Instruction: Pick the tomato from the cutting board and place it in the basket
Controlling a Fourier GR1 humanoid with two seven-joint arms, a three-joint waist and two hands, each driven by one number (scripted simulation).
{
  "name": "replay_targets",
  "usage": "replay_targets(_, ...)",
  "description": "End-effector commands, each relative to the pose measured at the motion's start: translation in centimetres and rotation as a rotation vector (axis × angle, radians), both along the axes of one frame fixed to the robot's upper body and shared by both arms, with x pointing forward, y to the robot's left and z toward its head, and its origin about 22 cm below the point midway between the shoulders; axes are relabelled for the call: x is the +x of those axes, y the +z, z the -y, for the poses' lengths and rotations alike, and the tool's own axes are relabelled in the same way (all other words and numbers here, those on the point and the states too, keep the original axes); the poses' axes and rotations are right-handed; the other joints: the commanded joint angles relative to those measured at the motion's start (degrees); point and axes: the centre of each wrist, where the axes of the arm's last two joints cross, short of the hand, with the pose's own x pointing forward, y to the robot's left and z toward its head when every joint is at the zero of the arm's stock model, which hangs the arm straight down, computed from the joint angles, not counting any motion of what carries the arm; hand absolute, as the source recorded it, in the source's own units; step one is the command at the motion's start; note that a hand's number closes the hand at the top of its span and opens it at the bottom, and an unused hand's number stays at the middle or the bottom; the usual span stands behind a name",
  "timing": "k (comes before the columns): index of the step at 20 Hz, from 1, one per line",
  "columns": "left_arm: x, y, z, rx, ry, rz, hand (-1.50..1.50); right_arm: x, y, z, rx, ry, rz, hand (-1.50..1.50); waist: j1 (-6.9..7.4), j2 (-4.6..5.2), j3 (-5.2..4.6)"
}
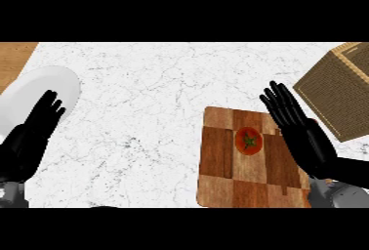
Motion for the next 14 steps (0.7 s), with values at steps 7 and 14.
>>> replay_targets(7,1.7,-0.1,-0.4,0.101,0.12,0.033,0.0,0.2,1.6,5.8,-0.257,-0.468,0.372,1.5,-3.21,-1.82,0.6)
replay_targets(14,2.0,-1.4,1.0,0.084,0.1,0.043,0.0,0.3,-3.6,1.4,-0.394,-1.083,0.341,-1.5,-2.55,-1.75,0.23)
